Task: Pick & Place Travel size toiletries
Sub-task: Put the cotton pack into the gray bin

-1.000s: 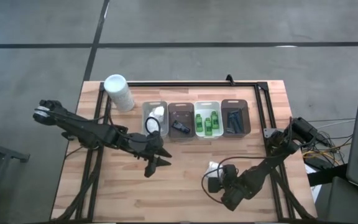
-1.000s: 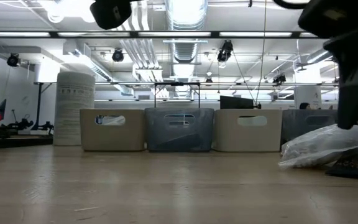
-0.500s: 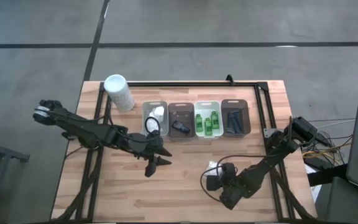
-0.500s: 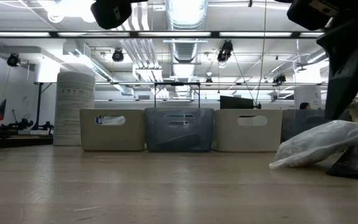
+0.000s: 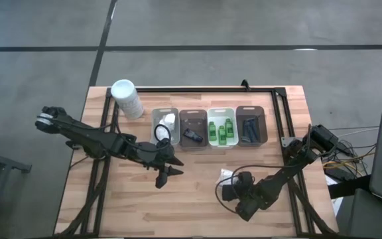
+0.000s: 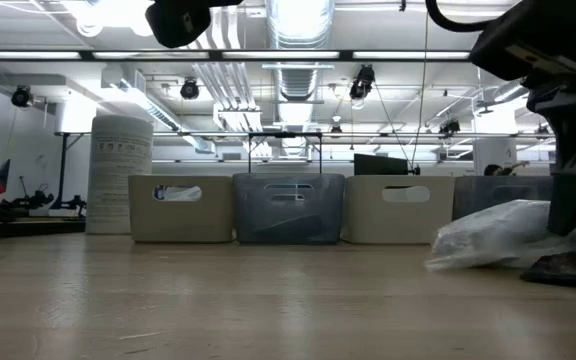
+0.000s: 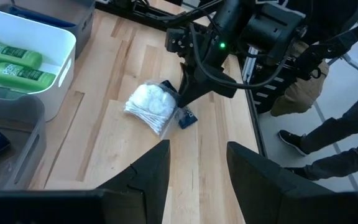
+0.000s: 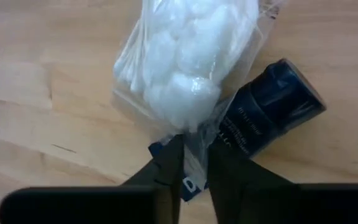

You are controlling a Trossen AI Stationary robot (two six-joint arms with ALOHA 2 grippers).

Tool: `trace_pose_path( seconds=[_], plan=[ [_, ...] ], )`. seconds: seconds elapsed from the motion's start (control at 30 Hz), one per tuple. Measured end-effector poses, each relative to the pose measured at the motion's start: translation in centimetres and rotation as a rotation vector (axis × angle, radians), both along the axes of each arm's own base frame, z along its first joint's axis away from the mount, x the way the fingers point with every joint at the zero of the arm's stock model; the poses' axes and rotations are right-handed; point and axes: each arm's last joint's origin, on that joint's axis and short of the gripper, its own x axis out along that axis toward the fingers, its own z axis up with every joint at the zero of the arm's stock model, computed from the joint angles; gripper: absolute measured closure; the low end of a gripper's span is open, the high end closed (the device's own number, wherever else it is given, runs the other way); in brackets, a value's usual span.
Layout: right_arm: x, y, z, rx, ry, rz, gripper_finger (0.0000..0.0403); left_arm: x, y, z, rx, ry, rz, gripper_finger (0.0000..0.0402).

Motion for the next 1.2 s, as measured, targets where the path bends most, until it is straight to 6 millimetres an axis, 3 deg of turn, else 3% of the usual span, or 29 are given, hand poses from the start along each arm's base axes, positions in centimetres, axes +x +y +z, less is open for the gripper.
trace_pose_path(
  seconds=[0.17,0.53,0.83,1.2],
  plan=[
    [0.1,0.1,0.6,-0.009,-0.007,0.045,0.0390,0.0,0.0,0.0,0.007,-0.001,-0.003,0.0239],
    [-0.2,-1.2,6.0,-0.121,-0.236,0.073,0.0394,-0.1,0.0,0.1,0.021,-0.005,-0.011,0.0239],
    [-0.3,-3.0,9.6,-0.181,-0.315,0.153,0.0394,-0.2,0.1,-0.1,-0.019,0.024,0.012,0.0238],
    [-1.1,-4.9,13.2,-0.187,-0.470,0.059,0.0394,0.7,-1.3,1.6,0.475,-0.298,-0.147,0.0238]
  ],
)
